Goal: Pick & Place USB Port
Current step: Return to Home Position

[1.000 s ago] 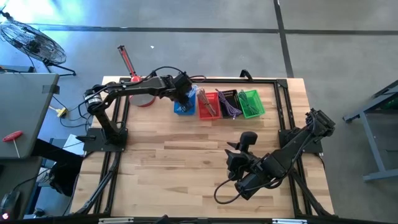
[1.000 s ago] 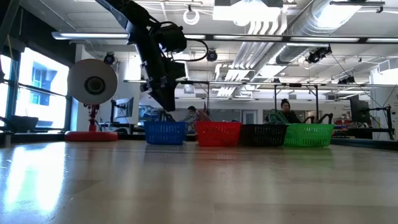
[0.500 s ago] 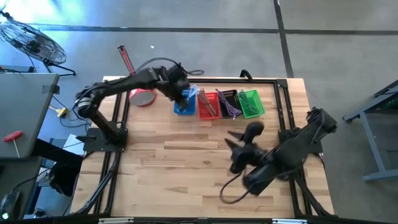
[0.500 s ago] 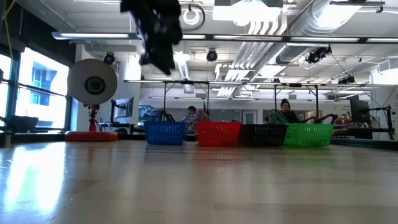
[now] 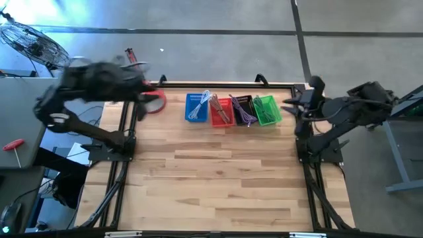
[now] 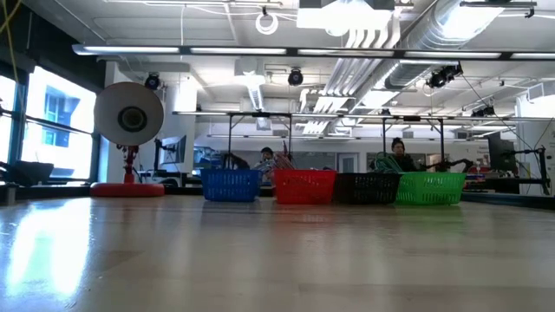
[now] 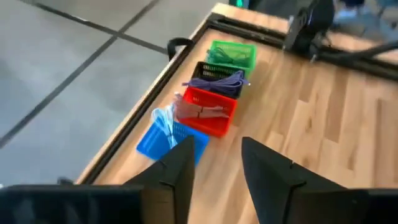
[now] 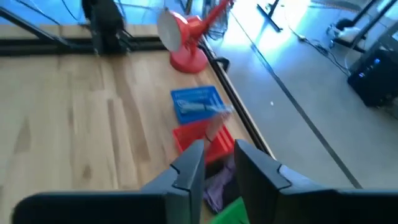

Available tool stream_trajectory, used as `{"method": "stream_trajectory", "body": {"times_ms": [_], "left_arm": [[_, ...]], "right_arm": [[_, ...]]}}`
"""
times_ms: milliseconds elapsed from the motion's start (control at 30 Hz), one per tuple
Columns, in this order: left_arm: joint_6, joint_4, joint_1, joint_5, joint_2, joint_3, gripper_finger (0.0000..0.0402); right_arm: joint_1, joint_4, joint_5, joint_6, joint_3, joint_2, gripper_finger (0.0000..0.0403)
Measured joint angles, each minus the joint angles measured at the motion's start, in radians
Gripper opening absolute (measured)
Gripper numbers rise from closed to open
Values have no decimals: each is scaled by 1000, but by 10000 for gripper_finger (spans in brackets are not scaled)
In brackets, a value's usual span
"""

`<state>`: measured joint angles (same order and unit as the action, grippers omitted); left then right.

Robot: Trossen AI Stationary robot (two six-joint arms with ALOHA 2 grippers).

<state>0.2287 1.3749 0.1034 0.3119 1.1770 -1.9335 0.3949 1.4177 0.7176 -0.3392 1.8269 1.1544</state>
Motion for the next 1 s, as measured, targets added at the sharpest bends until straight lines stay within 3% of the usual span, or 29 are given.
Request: {"method": "stream_trajectory", "body": {"times_ms": [100,233,367,733,1000], "left_arm": [[83,73,-68,72,-117,33,98],[150,50,-131,158,-274,164,18],[155,-45,-158,198,-432,364,5],[34,-619,-156,-16,-920,1068,1],[29,-862,-156,-138,-1128,1407,0]], "right_arm": [[-33,-1,-3,4,-127,-116,44],[-66,-52,11,0,-308,-267,6],[-76,-167,-64,8,-489,-405,3],[-76,-623,-220,114,-985,-743,1],[-76,-861,-265,140,-1253,-854,0]]}}
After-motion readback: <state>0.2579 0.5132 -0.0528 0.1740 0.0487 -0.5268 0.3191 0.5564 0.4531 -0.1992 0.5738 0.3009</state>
